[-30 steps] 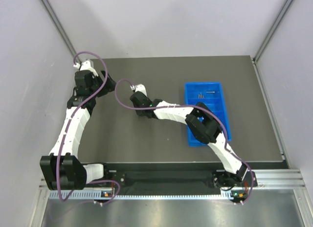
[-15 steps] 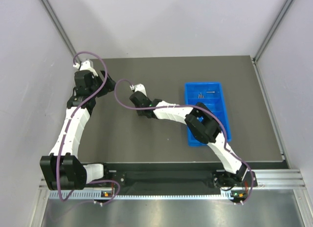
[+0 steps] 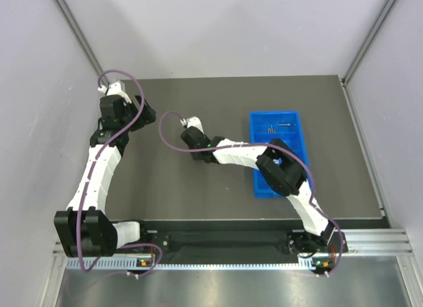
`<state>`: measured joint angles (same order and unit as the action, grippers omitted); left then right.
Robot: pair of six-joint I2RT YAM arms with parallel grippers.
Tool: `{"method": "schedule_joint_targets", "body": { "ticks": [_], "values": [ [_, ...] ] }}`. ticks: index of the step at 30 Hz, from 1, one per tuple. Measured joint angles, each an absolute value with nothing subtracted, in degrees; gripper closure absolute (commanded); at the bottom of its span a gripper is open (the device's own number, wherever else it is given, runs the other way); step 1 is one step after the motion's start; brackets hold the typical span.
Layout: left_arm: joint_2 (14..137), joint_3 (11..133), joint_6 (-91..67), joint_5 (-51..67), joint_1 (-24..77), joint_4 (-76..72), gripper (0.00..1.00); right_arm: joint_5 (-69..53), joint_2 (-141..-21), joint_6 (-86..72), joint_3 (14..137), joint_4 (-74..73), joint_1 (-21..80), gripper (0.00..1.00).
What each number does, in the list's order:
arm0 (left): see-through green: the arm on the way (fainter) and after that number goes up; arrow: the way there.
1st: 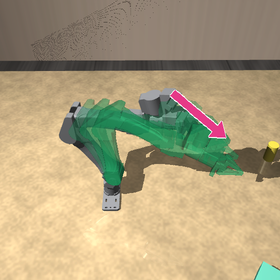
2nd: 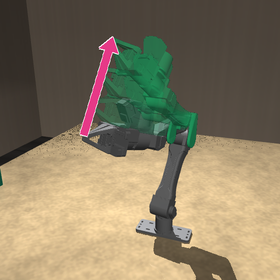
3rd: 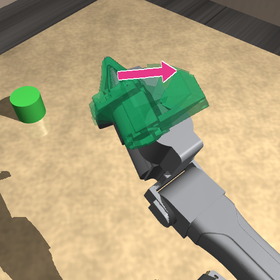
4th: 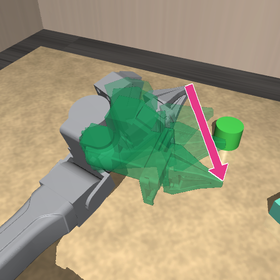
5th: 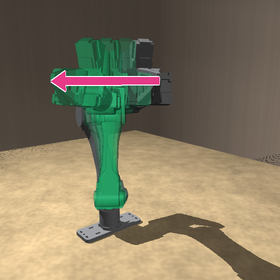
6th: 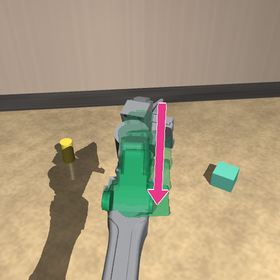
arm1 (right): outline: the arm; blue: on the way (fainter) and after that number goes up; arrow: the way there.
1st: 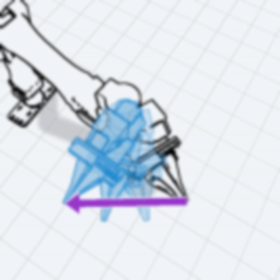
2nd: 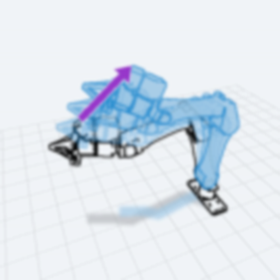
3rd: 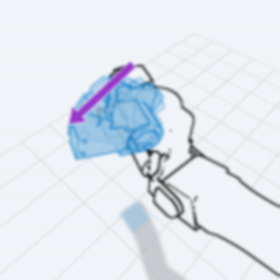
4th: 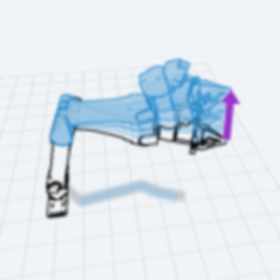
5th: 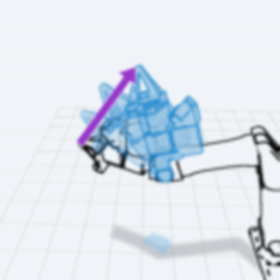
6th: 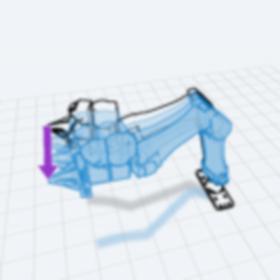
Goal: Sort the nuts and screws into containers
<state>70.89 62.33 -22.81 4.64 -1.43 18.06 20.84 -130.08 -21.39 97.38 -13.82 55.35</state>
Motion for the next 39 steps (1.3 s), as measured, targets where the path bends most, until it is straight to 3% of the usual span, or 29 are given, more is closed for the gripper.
{"method": "schedule_joint_targets", "body": {
  "ticks": [21, 30, 39],
  "values": [
    [70.87, 62.33, -22.81, 4.25, -1.85, 18.06, 0.13, 24.23, -82.74, -23.88, 59.92, -20.05, 52.16, 0.95],
    [70.87, 62.33, -22.83, 4.16, -1.85, 18.06, 0.14, 25.67, -62.76, -27.99, 49.69, -30.87, 41.63, 0.95],
    [70.87, 62.33, -22.83, 4.03, -1.85, 18.04, 0.14, 24.67, -57.17, -31.16, 40.82, -36.62, 39.48, 0.94]
  ]
}}
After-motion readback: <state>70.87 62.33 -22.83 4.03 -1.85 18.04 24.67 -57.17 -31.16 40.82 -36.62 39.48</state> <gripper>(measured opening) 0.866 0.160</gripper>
